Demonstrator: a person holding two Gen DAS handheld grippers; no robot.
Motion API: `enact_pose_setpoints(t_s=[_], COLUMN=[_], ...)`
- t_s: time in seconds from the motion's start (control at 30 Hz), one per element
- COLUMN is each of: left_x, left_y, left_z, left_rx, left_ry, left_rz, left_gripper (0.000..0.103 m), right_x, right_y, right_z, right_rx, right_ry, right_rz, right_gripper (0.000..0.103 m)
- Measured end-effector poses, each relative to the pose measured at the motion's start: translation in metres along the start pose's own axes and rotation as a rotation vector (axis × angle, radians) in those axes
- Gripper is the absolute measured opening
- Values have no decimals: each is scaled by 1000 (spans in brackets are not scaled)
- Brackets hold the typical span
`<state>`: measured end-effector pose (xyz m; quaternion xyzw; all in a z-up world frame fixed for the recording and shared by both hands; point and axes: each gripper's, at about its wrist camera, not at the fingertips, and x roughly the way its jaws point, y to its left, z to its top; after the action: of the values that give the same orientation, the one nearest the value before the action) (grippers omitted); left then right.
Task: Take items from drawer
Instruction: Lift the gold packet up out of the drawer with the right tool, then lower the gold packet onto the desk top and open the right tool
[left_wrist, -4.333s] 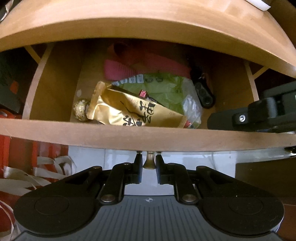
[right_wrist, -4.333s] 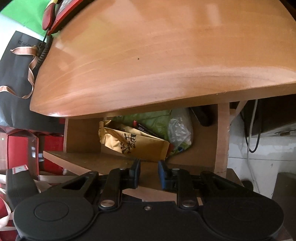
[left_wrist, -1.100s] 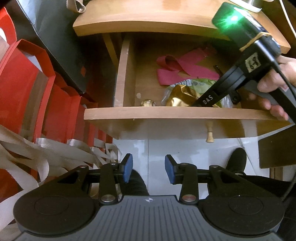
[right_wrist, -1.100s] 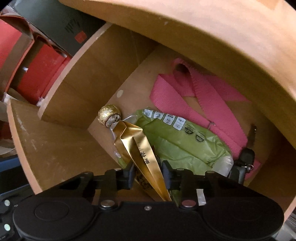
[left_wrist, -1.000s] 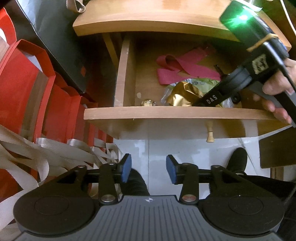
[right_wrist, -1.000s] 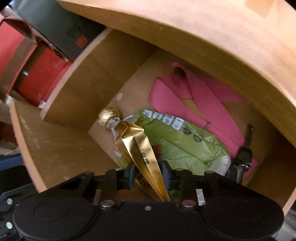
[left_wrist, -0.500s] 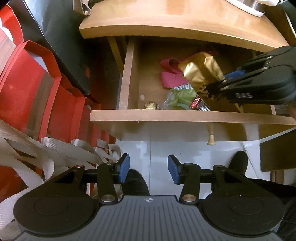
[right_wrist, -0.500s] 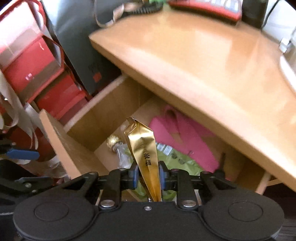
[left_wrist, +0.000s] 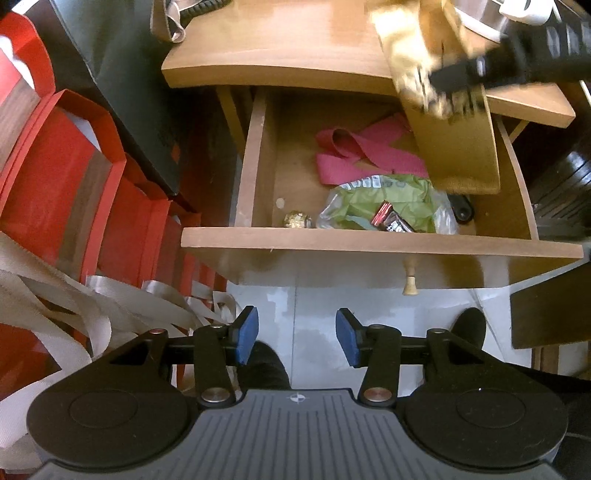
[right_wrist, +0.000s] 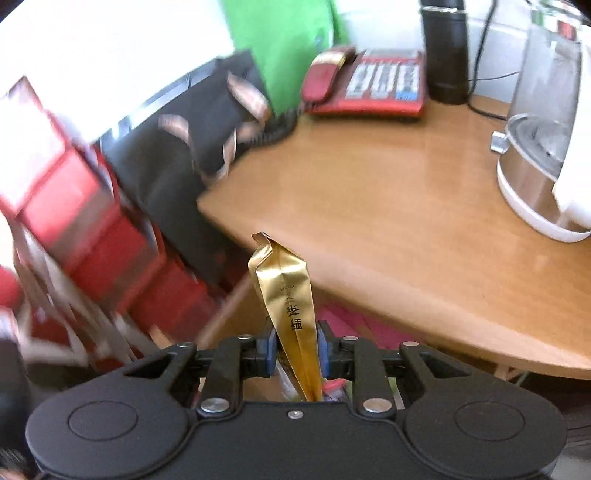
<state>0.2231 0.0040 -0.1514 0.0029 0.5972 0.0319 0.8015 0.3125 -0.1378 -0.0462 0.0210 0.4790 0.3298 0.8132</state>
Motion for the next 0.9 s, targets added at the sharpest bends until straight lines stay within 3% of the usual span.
enact_pose_setpoints(t_s=[0.3, 0.5, 0.9], left_x=[-3, 2, 12], left_y=[7, 15, 19], left_z=[8, 14, 16], left_rx=[-20, -45, -64], left_ry=[-19, -14, 9], left_rz=[1, 6, 12], left_gripper=[58, 58, 58], right_x=[17, 37, 59], right_y=[-24, -29, -46], right_z=[55, 74, 82], right_rx=[234, 284, 338], right_ry=[-157, -169, -204], right_rz=[12, 9, -18], right_gripper=[21, 20, 20])
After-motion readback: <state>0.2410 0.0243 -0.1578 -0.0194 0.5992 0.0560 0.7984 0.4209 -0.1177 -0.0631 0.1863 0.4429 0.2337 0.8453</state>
